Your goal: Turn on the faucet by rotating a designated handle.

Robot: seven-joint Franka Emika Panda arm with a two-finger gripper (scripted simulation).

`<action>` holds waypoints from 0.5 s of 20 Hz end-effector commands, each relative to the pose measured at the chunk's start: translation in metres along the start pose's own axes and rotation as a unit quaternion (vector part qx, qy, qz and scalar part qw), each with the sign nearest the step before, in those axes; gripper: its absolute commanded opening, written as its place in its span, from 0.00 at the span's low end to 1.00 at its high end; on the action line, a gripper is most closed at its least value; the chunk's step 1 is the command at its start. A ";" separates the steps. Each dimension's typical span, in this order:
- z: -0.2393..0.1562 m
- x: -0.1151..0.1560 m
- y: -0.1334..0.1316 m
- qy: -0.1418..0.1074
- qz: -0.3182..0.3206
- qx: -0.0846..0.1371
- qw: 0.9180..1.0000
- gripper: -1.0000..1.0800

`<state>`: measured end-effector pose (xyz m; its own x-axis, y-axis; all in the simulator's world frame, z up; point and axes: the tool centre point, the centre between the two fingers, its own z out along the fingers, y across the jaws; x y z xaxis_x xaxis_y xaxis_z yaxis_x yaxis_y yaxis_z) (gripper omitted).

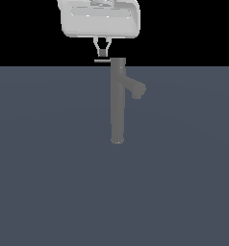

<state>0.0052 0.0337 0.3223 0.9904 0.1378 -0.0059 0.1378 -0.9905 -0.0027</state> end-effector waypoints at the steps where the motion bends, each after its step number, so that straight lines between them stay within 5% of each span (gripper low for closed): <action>1: 0.007 0.014 -0.001 0.001 -0.003 0.000 1.000 0.00; 10: 0.021 0.043 -0.003 0.003 -0.010 -0.001 1.000 0.00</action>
<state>0.0434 0.0419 0.3022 0.9877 0.1565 -0.0015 0.1565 -0.9877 -0.0007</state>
